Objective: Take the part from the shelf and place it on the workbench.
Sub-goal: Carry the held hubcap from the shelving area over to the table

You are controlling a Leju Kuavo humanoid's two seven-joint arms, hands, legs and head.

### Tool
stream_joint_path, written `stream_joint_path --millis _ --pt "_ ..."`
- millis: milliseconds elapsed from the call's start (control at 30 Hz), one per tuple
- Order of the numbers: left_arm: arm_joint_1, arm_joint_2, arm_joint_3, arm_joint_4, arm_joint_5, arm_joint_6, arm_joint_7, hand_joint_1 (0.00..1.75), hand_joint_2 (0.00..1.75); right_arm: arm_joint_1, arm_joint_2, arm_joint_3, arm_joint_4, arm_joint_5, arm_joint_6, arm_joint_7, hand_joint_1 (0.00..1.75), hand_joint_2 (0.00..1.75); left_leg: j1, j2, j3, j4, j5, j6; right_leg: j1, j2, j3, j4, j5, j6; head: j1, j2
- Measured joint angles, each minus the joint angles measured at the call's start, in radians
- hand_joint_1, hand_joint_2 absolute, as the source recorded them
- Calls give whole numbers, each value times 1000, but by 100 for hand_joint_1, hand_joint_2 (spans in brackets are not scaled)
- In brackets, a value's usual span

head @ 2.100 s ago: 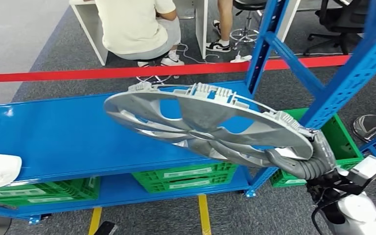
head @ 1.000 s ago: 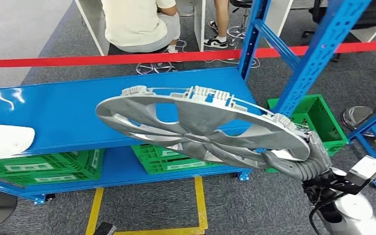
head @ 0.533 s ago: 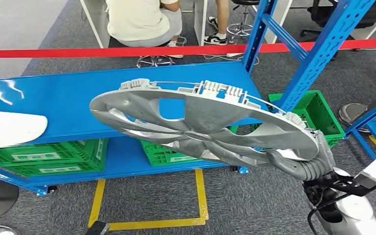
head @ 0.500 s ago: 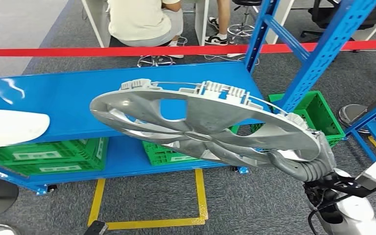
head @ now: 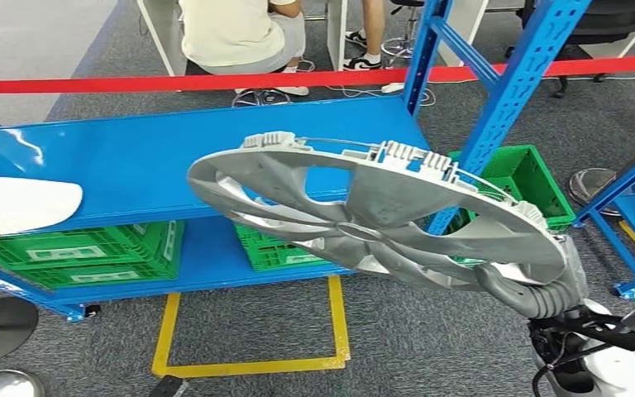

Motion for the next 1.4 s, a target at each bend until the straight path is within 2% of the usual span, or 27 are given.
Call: stream_joint_path --millis 100,133,167,200,267,300,333,433,467,533,600,633,667,700,800,833,867,967,1033,1100,1133,1167,1200,1233,1267,1333,1400 --pt "0 1 -1 0 -1 3 6 0 175 12 0 -7 -1 0 0 -18 175 175 7 0 -75 189 -114 -17 -4 -3 -24 -1 18 -5 -2 0" --pt "1 2 -1 0 -1 4 6 0 175 18 0 -10 -1 3 0 -23 175 175 9 0 -88 233 -132 -21 -5 -3 -32 -1 23 -4 -2 0" --pt "1 3 -2 1 -2 6 6 0 175 25 0 -13 -2 6 0 -29 175 175 11 0 -82 240 -129 -23 -6 -3 -40 0 28 -1 -2 0" --pt "0 4 -2 1 -3 7 6 0 175 32 0 -17 -2 9 2 -33 175 175 12 0 -55 205 -110 -24 -8 -2 -45 1 33 3 -2 0" --pt "-3 7 -2 0 -6 7 4 0 175 41 0 -26 -5 11 4 -39 175 175 16 0 33 64 -59 -27 -9 -1 -56 5 41 12 -2 0" --pt "-5 7 -2 0 -8 7 2 0 175 42 0 -31 -8 11 6 -40 175 175 17 -2 67 3 -43 -23 -8 -1 -61 8 45 18 -3 0" --pt "-7 7 -2 0 -9 7 0 0 175 43 0 -34 -11 11 7 -41 175 175 17 -4 86 -34 -36 -18 -6 0 -66 11 49 24 -3 0" --pt "-10 9 -4 0 -12 8 -5 0 175 43 2 -43 -13 11 16 -45 175 175 13 -7 82 -46 -27 9 -8 0 -74 8 60 42 -2 0" --pt "-12 11 -5 1 -13 8 -6 0 175 43 3 -45 -13 11 20 -46 175 175 13 -6 79 -47 -21 17 -10 0 -82 18 50 47 -2 0" --pt "-18 14 -7 0 -15 8 -6 0 175 41 3 -49 -13 12 28 -48 175 175 14 -5 69 -49 -10 33 -12 -1 -118 95 -7 53 2 0" --pt "-23 16 -8 0 -16 9 -7 0 175 39 5 -52 -13 13 30 -49 175 175 11 -4 57 -48 -2 39 -12 -1 -169 232 -81 57 4 0" --pt "-24 17 -8 0 -16 9 -7 0 175 39 6 -53 -13 14 30 -49 175 175 10 -4 51 -48 3 40 -11 -1 -185 283 -101 57 4 0" --pt "-25 18 -8 1 -16 10 -7 0 175 39 7 -55 -12 14 29 -49 175 175 8 -4 46 -47 7 40 -11 -1 -183 299 -105 56 4 0" --pt "-26 19 -8 1 -16 10 -7 0 175 39 7 -56 -12 14 29 -49 175 175 7 -4 41 -47 12 39 -11 -1 -159 272 -90 53 3 0" --pt "-29 21 -8 1 -16 10 -10 0 175 34 9 -58 -12 15 29 -48 175 175 5 -4 34 -46 21 30 -8 -1 -29 69 -27 42 3 0" --pt "-31 21 -8 1 -16 10 -12 0 175 32 10 -59 -12 15 29 -48 175 175 4 -4 30 -44 25 25 -6 0 -5 28 -20 38 3 0" --pt "-32 22 -9 1 -16 10 -13 0 175 30 12 -61 -12 15 30 -48 175 175 4 -4 27 -44 29 19 -3 1 3 12 -19 33 2 0" --pt "-34 24 -9 1 -16 10 -15 0 175 27 17 -67 -12 16 31 -48 175 175 7 -4 17 -41 32 0 -1 1 -6 10 -5 15 2 0" --pt "-34 25 -9 1 -9 10 -18 0 175 22 20 -69 -12 16 35 -47 175 175 8 -4 -9 17 -17 -10 -6 -1 -14 5 7 3 -1 0" --pt "-34 25 -9 1 6 10 -22 0 175 20 23 -71 -12 18 40 -46 175 175 11 -4 -58 142 -95 -18 -7 -2 -28 6 17 -2 -3 0" --pt "-34 25 -8 1 12 10 -23 0 175 21 25 -71 -12 19 42 -46 175 175 12 -4 -78 197 -120 -21 -7 -2 -35 6 22 -2 -3 0" --pt "-33 25 -8 1 16 10 -24 0 175 21 27 -72 -12 20 44 -46 175 175 12 -4 -84 225 -127 -23 -7 -2 -42 6 27 0 -3 0" --pt "-32 25 -8 1 16 10 -24 0 175 22 29 -72 -12 20 47 -46 175 175 13 -4 -72 216 -116 -23 -8 -2 -49 7 32 2 -3 0" --pt "-32 25 -8 1 15 10 -24 0 175 22 31 -72 -12 21 49 -46 175 175 13 -4 -42 170 -90 -23 -8 -2 -54 7 36 5 -3 0" --pt "-32 26 -8 1 13 10 -24 0 175 21 32 -73 -13 21 50 -46 175 175 14 -4 -1 104 -60 -22 -9 -1 -58 8 39 9 -4 0" --pt "-33 25 -8 1 10 10 -24 0 175 19 34 -74 -13 23 51 -46 175 175 13 -6 62 -10 -29 -15 -5 -1 -67 14 45 18 -3 0" --pt "-32 24 -8 1 10 10 -24 0 175 18 35 -76 -13 24 52 -45 175 175 9 -9 72 -40 -28 -1 -3 -1 -74 16 53 30 -3 0"
